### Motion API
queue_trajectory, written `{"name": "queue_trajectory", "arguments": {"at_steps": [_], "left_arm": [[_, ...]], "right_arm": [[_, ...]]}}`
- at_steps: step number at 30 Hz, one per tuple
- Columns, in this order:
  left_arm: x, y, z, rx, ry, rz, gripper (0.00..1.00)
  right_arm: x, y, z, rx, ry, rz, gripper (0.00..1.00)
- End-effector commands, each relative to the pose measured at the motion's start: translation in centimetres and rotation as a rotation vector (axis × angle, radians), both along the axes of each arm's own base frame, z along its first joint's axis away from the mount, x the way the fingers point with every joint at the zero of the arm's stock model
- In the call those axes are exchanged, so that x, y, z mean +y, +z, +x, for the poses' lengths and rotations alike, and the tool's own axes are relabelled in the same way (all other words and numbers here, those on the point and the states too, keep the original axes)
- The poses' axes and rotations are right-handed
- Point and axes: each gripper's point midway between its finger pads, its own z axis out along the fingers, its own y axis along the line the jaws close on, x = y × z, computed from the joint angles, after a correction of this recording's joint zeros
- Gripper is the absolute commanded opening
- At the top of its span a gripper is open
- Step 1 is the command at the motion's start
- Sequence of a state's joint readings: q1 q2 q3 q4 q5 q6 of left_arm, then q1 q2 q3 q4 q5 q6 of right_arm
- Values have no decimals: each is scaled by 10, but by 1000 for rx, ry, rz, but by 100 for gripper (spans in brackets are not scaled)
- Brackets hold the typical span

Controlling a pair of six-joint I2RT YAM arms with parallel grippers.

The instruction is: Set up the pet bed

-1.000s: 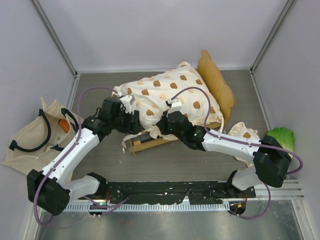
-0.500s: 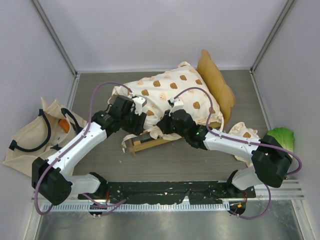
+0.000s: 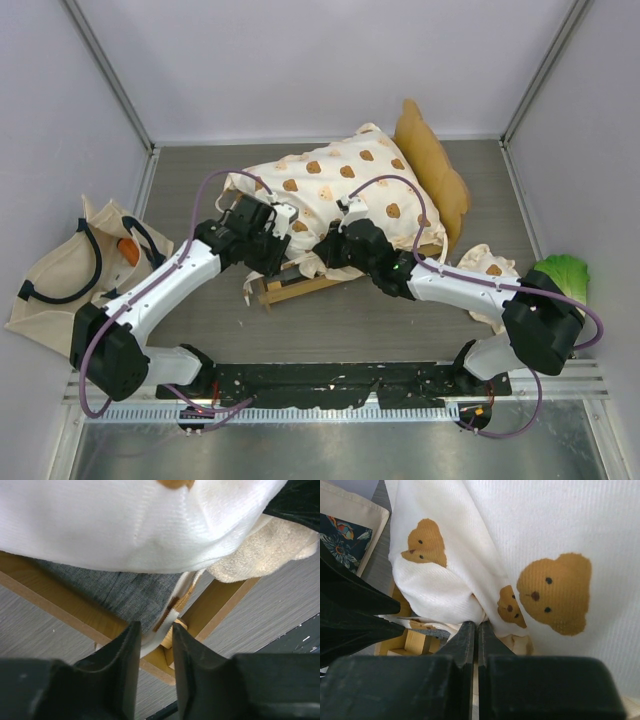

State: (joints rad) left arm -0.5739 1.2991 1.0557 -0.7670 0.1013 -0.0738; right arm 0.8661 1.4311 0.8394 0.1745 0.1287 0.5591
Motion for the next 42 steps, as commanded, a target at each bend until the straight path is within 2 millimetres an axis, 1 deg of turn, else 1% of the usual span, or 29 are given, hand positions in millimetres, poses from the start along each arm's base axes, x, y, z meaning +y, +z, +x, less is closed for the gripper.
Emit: {"name": "queue_trajectory", "arguments": {"at_steps": [1, 7, 9, 10, 11, 12, 15, 18, 19, 20, 22, 23, 25, 27, 28, 31, 34, 35, 38, 40, 41, 42], "left_arm": [[-3, 5, -3, -6, -25, -15, 33], [-1, 16, 0, -57, -15, -32, 31], [0, 17, 1, -65, -14, -26, 24], [1, 16, 1, -65, -14, -23, 23], [1, 16, 1, -64, -13, -20, 20], [1, 15, 1, -62, -12, -20, 13], [1, 12, 0, -46, -15, -16, 1], [0, 13, 0, -47, -15, -23, 0], [-1, 14, -1, -46, -14, -26, 0], [-3, 23, 0, -60, -12, -45, 0], [-3, 31, -4, -48, -12, -57, 0], [-6, 46, -5, -63, -17, -83, 0], [-12, 57, -13, -43, -38, -130, 0], [-22, 71, -24, -13, -67, -200, 0], [-34, 76, -40, 55, -123, -273, 0], [-49, 82, -60, 161, -124, -384, 0], [-52, 74, -83, 289, -126, -421, 0], [-51, 68, -90, 329, -122, -423, 0], [-59, 67, -113, 430, -163, -483, 0], [-64, 66, -117, 440, -173, -508, 0], [-65, 59, -121, 479, -156, -519, 0], [-70, 63, -129, 525, -187, -561, 0]], "right_arm": [[-2, 28, 8, -54, -28, 69, 1], [-4, 29, 9, -55, -34, 69, 2], [-3, 29, 9, -53, -32, 71, 2], [-3, 28, 9, -51, -34, 70, 2], [-3, 27, 9, -50, -33, 69, 2], [-2, 28, 9, -50, -32, 71, 2], [-2, 28, 9, -46, -30, 74, 3], [-1, 29, 9, -47, -28, 74, 3], [-3, 26, 9, -42, -34, 66, 3], [-2, 26, 9, -41, -34, 65, 3], [-3, 25, 10, -39, -37, 59, 3], [-3, 27, 10, -42, -35, 61, 3], [-1, 27, 9, -40, -27, 63, 3], [-1, 28, 8, -41, -18, 68, 3], [0, 29, 8, -43, -18, 70, 3], [-1, 27, 9, -41, -24, 64, 3], [0, 28, 10, -39, -25, 64, 3], [1, 28, 9, -39, -23, 64, 3], [1, 29, 10, -41, -26, 64, 3], [0, 28, 11, -41, -32, 56, 3], [-1, 29, 12, -43, -36, 56, 3], [-1, 29, 12, -43, -38, 56, 3]]}}
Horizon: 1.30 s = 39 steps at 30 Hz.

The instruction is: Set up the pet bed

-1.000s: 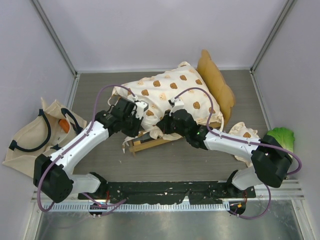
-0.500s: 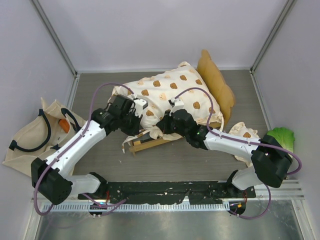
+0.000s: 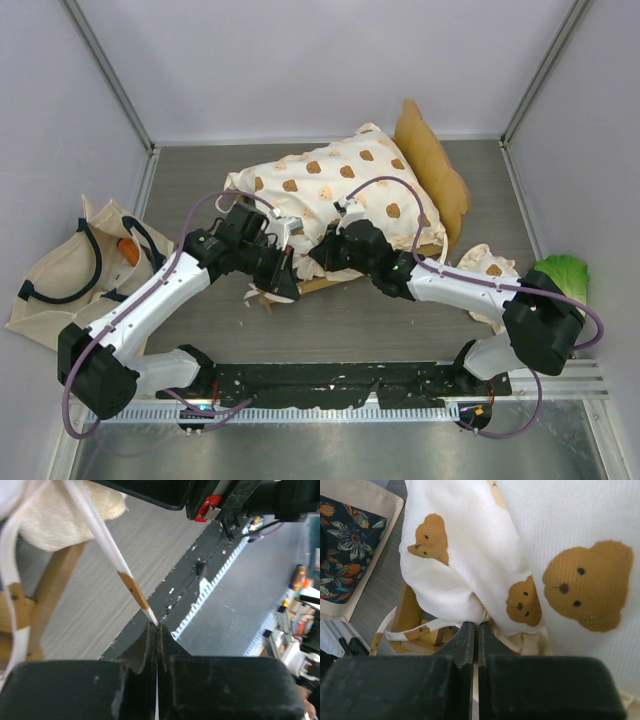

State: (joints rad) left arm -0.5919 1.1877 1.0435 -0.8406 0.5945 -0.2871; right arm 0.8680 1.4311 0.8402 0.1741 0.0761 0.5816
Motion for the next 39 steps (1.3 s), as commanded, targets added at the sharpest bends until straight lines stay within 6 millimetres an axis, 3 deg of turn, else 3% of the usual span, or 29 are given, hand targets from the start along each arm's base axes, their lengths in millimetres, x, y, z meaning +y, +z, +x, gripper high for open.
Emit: {"name": "queue_trajectory", "arguments": {"at_steps": [1, 6, 12, 16, 17, 18, 19, 22, 23, 25, 26, 29, 31, 35, 37, 38, 39], "left_arm": [[-23, 17, -40, 175, -94, -189, 0], [-54, 27, -49, 245, -100, -315, 0], [-68, 44, -52, 270, -82, -411, 1], [-66, 23, -44, 250, -18, -346, 0], [-64, 13, -33, 211, 36, -297, 1], [-54, -4, -32, 210, 78, -203, 12], [-48, -12, -27, 162, 85, -154, 14], [-51, -7, -31, 172, 42, -178, 35], [-55, -8, -37, 210, 18, -191, 36], [-56, -12, -38, 212, 6, -177, 33], [-56, -12, -39, 204, -12, -180, 14], [-60, -5, -46, 226, -59, -227, 21], [-71, 4, -55, 273, -120, -298, 17], [-78, -2, -56, 267, -146, -282, 20], [-68, -13, -43, 191, -94, -170, 26], [-58, -28, -24, 109, -1, -66, 25], [-41, -40, -21, 94, 41, 46, 27]], "right_arm": [[-10, 28, 21, -73, -87, 25, 3], [-11, 28, 22, -74, -96, 22, 3], [-11, 33, 23, -79, -103, 27, 3], [-14, 36, 22, -87, -110, 32, 3], [-14, 36, 22, -87, -109, 32, 3], [-16, 37, 22, -88, -112, 33, 3], [-16, 37, 21, -88, -109, 31, 3], [-18, 36, 21, -87, -117, 26, 3], [-19, 35, 21, -89, -119, 24, 3], [-19, 36, 20, -88, -117, 24, 3], [-19, 37, 21, -90, -119, 25, 3], [-20, 37, 20, -89, -119, 24, 3], [-21, 37, 20, -91, -125, 23, 3], [-20, 40, 21, -93, -121, 26, 3], [-20, 40, 20, -91, -120, 24, 3], [-21, 39, 20, -91, -121, 22, 3], [-21, 39, 19, -90, -120, 23, 3]]}}
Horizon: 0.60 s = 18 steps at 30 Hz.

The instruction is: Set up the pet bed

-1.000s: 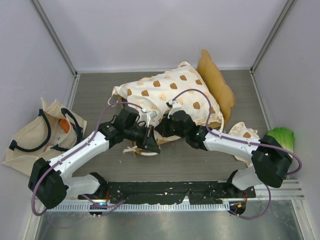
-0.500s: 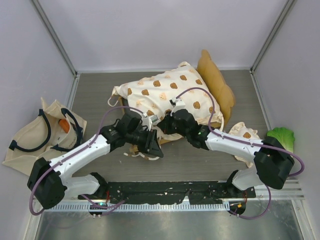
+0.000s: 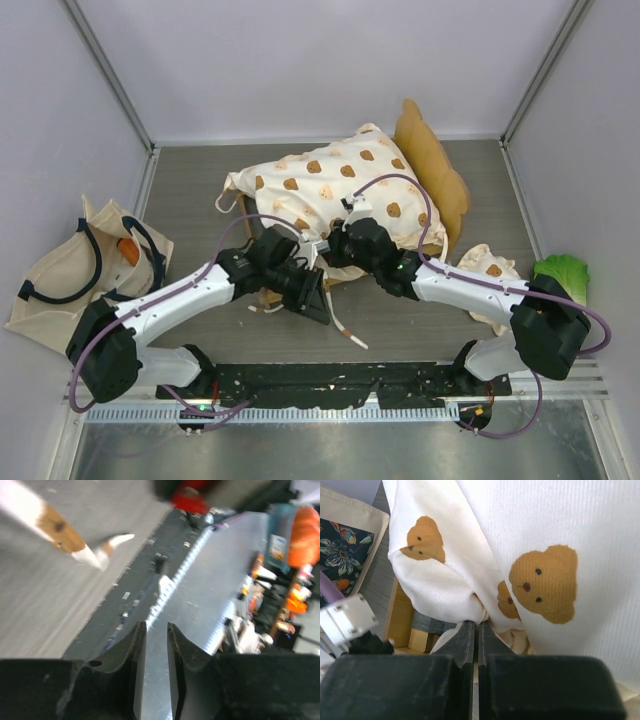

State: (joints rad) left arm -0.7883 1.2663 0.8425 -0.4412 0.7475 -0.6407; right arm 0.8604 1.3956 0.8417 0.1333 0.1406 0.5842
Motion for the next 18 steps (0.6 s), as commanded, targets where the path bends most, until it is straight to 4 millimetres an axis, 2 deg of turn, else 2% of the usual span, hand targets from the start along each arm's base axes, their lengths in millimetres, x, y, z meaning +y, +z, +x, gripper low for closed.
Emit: {"name": "queue_trajectory", "arguments": {"at_steps": [1, 2, 9, 13, 15, 18], "left_arm": [[32, -11, 41, -227, 117, 266, 34], [48, -19, 52, -276, 169, 367, 35], [70, 8, 87, -529, 269, 409, 33], [91, -1, 104, -625, 289, 529, 34], [96, -3, 112, -667, 306, 554, 35], [88, 4, 123, -729, 348, 494, 39]], "right_arm": [[-8, 32, 12, -75, -53, 38, 3], [-8, 31, 11, -73, -53, 35, 3], [-10, 32, 12, -76, -54, 25, 3], [-9, 36, 11, -85, -51, 33, 3], [-9, 37, 11, -85, -49, 35, 3], [-9, 39, 10, -87, -45, 40, 3]]}}
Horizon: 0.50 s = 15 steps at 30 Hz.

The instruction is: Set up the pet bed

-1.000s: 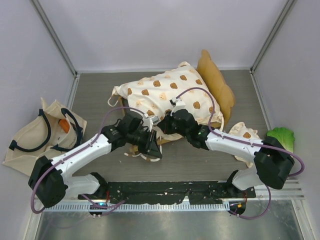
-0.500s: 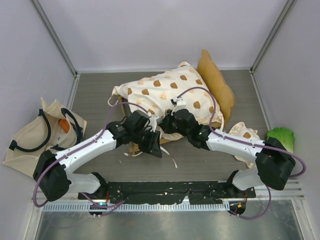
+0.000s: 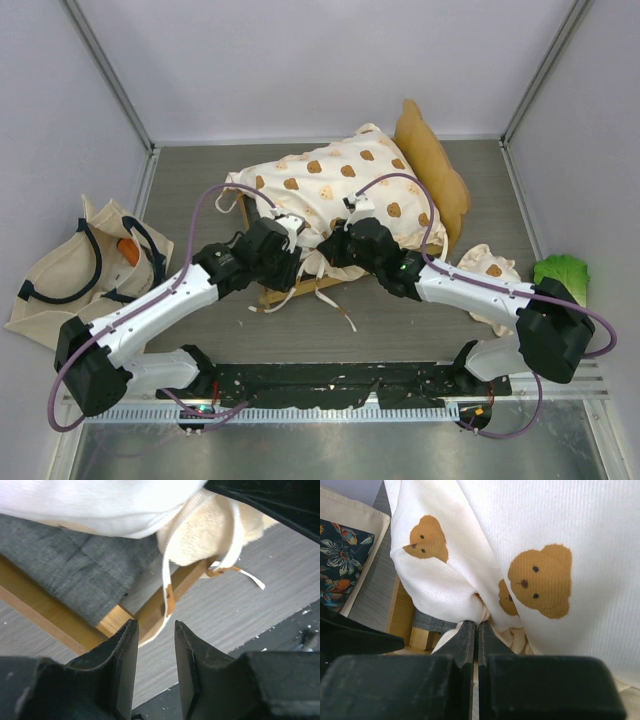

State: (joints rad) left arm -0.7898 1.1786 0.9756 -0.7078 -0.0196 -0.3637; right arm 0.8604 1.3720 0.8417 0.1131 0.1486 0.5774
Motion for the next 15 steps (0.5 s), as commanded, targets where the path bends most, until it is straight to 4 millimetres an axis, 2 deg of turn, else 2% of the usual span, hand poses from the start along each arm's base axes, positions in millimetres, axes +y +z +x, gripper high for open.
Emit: {"name": "queue_trajectory", "arguments": {"at_steps": [1, 6, 11, 15], "left_arm": [[4, 15, 30, -176, 40, 1, 41], [-14, 8, 39, -157, 10, -16, 41], [-36, -7, 27, -52, -72, -77, 39], [-32, -20, 26, -6, -59, -72, 32]], "right_arm": [[-5, 33, 11, -77, -39, 45, 3], [-5, 34, 10, -73, -38, 54, 3], [-4, 34, 10, -73, -34, 57, 3], [-2, 34, 9, -74, -26, 60, 4]]}}
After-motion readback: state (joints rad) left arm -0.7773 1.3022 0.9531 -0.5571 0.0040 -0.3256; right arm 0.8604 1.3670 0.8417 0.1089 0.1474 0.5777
